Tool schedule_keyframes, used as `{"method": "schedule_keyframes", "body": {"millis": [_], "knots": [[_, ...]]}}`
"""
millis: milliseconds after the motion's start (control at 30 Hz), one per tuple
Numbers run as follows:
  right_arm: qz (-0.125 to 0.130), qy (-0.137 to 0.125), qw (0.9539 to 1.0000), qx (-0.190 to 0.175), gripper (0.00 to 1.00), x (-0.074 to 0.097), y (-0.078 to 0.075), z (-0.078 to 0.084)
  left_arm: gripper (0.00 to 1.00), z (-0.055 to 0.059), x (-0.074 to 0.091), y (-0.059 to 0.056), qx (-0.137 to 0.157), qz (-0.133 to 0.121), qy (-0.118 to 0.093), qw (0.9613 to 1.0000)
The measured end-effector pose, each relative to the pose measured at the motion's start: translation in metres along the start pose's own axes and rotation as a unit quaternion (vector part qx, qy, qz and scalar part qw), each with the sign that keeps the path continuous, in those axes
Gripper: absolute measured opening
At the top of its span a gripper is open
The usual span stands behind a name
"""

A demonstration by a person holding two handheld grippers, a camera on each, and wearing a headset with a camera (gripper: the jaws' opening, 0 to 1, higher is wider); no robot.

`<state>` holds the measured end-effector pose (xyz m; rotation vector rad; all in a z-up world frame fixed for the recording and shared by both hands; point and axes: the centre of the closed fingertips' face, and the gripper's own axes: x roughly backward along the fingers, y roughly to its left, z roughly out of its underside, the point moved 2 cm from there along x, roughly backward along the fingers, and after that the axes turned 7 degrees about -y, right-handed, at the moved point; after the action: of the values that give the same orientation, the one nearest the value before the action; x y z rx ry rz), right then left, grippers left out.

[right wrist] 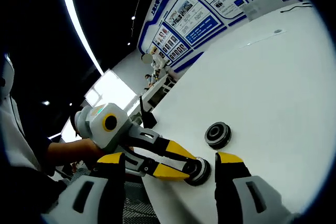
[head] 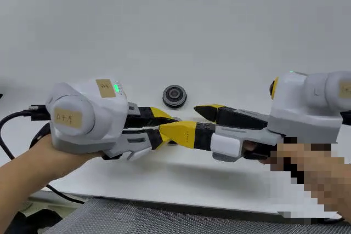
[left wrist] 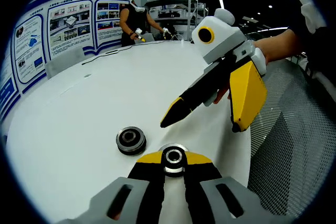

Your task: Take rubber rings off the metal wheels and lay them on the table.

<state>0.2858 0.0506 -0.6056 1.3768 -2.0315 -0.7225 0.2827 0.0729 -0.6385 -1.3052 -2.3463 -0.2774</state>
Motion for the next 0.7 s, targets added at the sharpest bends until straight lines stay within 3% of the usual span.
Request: {"method": "schedule_keyframes", "body": {"millis": [100,700], "knots": [[-0.009,0.005,0.9994,-0.034,0.72,-0.005,0.001,0.002,0.13,0.0,0.0,0.0,0.003,0.001,0.0,1.0],[-0.018,0.042,0.9967,-0.066,0.71,-0.011,-0.001,0.013,0.13,0.001,-0.001,0.0,-0.007,0.008,0.014,0.9998]]}}
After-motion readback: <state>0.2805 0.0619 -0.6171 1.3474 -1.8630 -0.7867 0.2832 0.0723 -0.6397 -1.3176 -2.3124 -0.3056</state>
